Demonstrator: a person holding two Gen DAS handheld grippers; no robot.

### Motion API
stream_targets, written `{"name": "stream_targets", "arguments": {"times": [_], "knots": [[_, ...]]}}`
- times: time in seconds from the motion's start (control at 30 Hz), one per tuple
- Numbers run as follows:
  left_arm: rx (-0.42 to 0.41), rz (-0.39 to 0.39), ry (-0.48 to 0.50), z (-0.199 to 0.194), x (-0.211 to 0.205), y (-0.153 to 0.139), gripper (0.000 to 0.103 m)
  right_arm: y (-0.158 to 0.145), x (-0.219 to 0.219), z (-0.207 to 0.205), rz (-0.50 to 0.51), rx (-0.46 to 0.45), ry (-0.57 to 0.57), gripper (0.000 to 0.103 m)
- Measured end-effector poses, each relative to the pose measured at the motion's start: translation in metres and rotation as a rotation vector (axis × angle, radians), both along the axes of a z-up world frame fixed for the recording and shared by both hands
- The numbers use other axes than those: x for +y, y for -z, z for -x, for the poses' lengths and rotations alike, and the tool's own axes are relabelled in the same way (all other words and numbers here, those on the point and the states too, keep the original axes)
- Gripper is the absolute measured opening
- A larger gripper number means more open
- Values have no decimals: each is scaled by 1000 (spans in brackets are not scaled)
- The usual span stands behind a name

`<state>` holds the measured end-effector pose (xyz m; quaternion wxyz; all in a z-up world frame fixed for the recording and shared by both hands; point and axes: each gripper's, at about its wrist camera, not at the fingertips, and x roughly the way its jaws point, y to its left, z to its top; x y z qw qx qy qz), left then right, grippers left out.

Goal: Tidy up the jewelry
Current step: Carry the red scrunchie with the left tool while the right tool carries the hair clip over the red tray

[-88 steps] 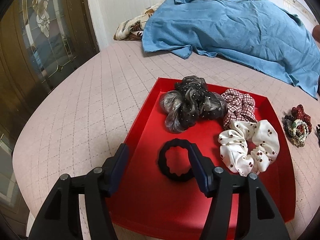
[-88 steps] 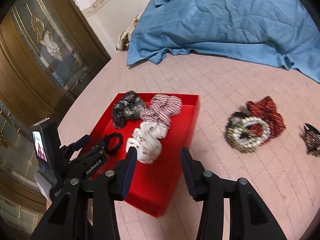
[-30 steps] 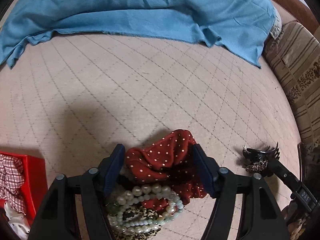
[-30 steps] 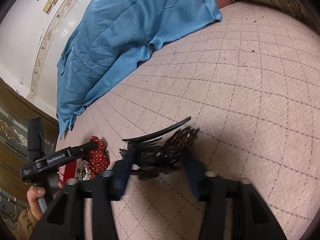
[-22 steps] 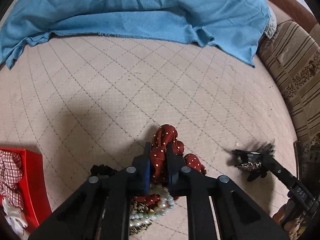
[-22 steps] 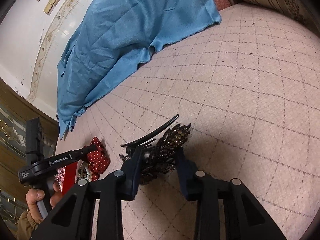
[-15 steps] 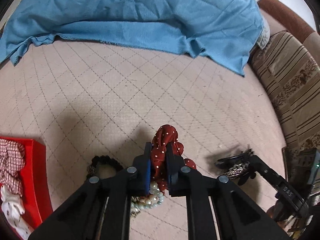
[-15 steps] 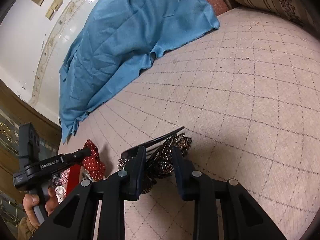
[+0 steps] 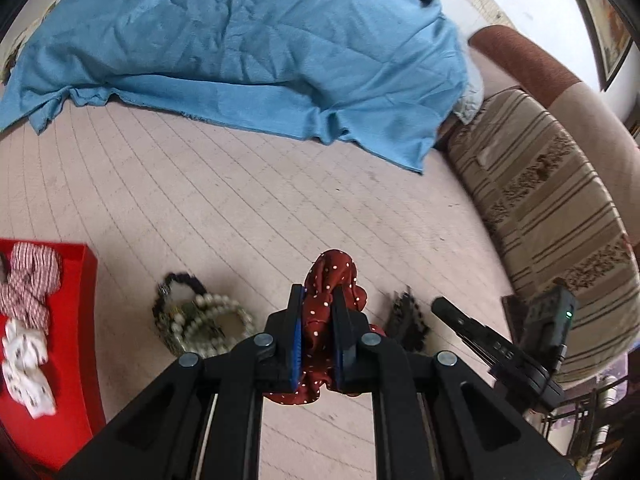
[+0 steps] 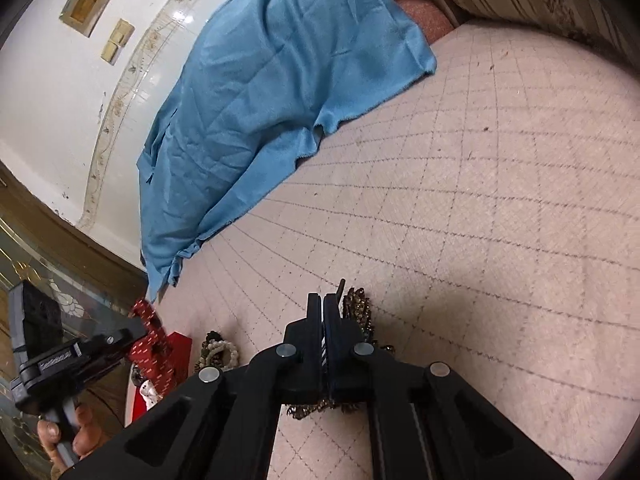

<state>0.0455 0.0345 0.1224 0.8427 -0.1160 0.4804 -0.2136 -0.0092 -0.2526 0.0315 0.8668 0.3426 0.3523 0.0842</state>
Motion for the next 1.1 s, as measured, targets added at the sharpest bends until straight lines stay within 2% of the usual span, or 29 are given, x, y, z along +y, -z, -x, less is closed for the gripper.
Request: {"name": "stream_targets", "arguments": {"times": [0.03,0.07,0.1,0.17,0.2,0.33,0.37,0.4,0.47,0.57,0.77,0.97,1.1], "knots": [[2,13,3,5,0,0,11,-1,0,3,13,0,10,4],[8,28,7,12,1,1,11,-2,1,6,29,9,20,12],[13,33,9,14,0,3,11,-1,0,7,31,16,23,35],[27,30,11,22,-1,11,11,3,2,8,29,32,28,61],[35,25,12,26,-1,17,11,5,4,7,37,41,27,62],[75,25,2,33,2,36,11,14,17,1,94,97,-11,61],[79,23,-2,34,3,38,11,17,19,1,101,111,-14,53],[84,24,-5,36,5,41,11,20,19,1,102,123,-14,36],[90,34,-10,39,8,43,11,24,18,2,77,132,-16,26],[79,37,-22,45,13,41,11,22,20,5,110,129,-5,12],[60,42,-50,62,27,33,11,15,20,18,89,94,21,9],[54,68,-88,77,46,26,11,-2,23,40,81,49,32,9],[42,58,-115,87,55,21,11,-9,28,53,77,33,29,9]]}}
